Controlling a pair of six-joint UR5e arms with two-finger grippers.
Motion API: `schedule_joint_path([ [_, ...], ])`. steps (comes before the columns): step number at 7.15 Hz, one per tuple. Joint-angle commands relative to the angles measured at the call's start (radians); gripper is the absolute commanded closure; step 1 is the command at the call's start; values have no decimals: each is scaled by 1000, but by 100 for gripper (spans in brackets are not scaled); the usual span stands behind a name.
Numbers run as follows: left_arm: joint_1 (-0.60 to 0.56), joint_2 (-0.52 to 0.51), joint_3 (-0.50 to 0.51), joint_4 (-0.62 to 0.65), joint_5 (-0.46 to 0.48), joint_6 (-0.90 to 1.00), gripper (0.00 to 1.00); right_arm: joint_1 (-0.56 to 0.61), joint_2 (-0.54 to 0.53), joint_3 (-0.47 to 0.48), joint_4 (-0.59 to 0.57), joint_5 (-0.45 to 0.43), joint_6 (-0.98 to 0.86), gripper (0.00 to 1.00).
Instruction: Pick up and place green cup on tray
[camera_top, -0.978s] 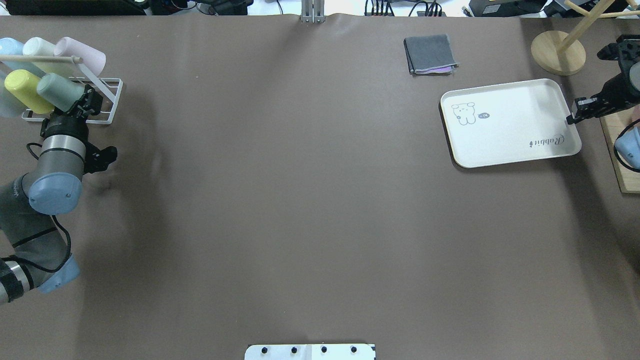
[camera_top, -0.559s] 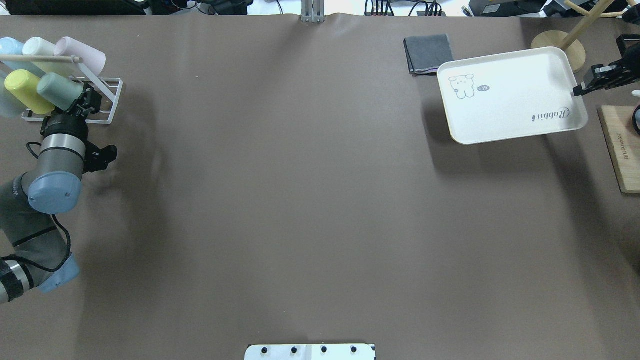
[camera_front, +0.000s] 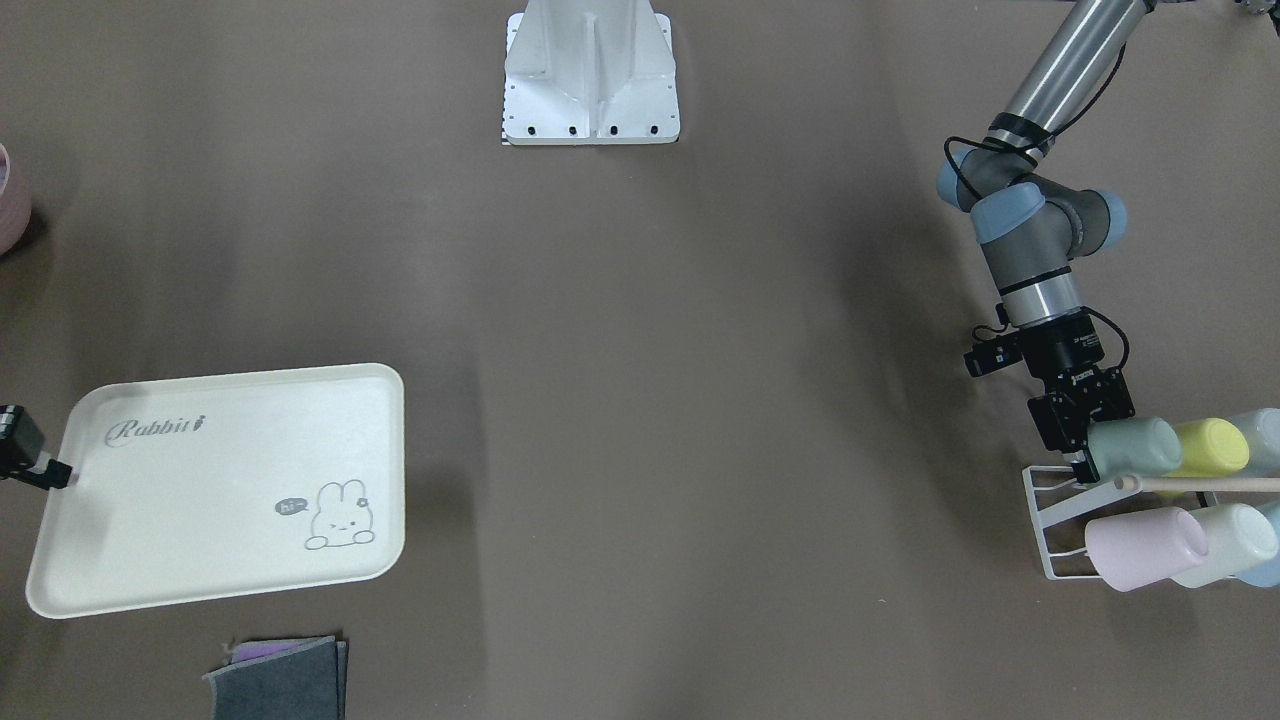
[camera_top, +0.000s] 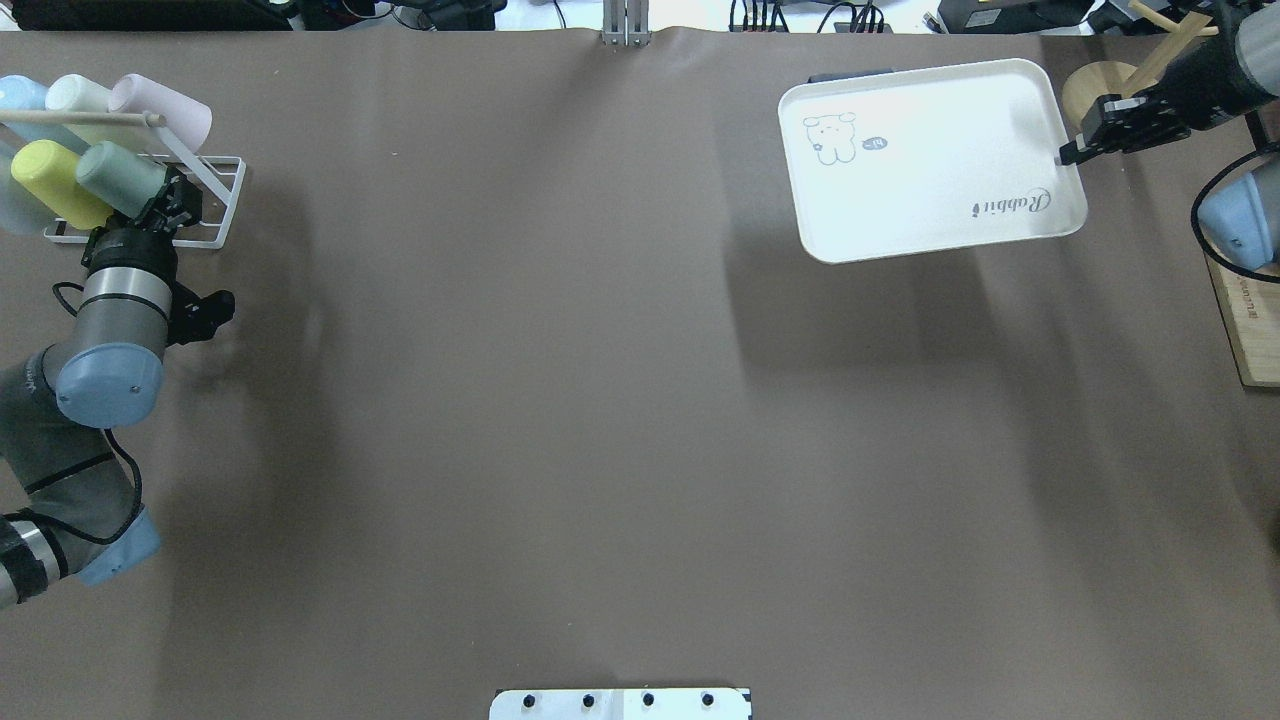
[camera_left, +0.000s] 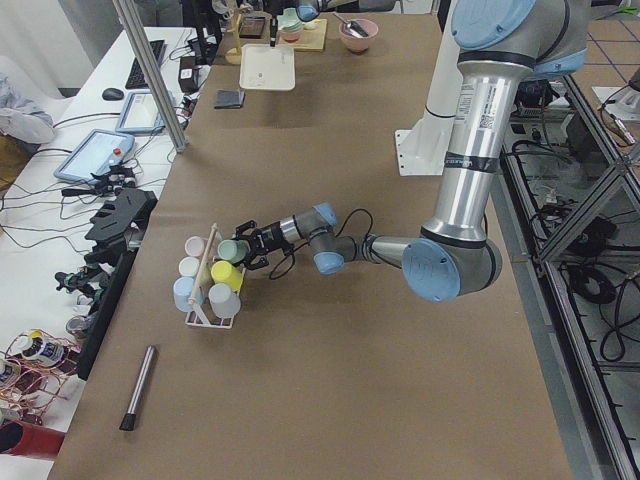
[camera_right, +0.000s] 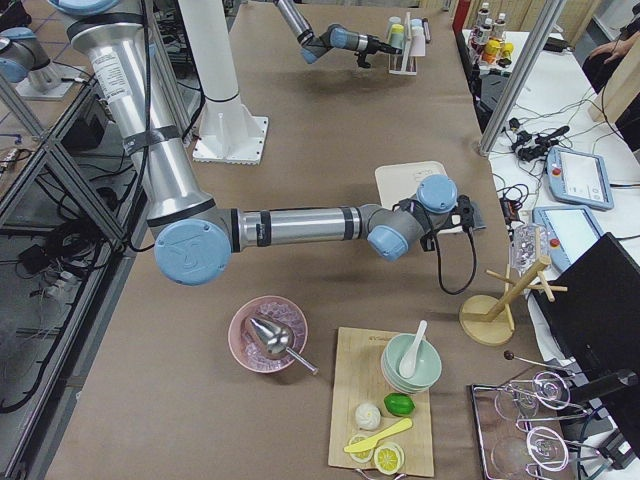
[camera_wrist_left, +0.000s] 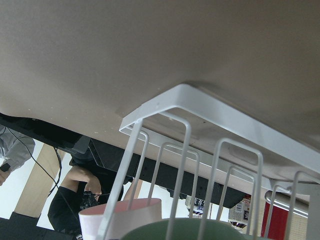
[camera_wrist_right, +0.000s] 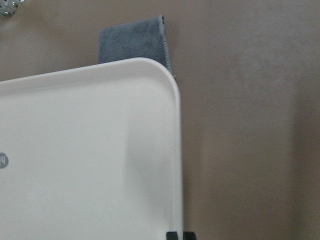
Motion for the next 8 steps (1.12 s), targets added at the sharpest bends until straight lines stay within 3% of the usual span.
schedule_joint_path([
  [1,-2,0,-3,-5,0,17,26,-165,46,30,130,-103,324,100],
  [2,-3,0,-5,-7,0,19,25,-244,67,24,203,-192,460,100],
  [4,-8,0,-5,-53,0,74,25,-372,129,22,199,-309,574,100],
  [8,-20,13,-8,-93,0,112,25,-553,155,11,191,-478,611,100],
])
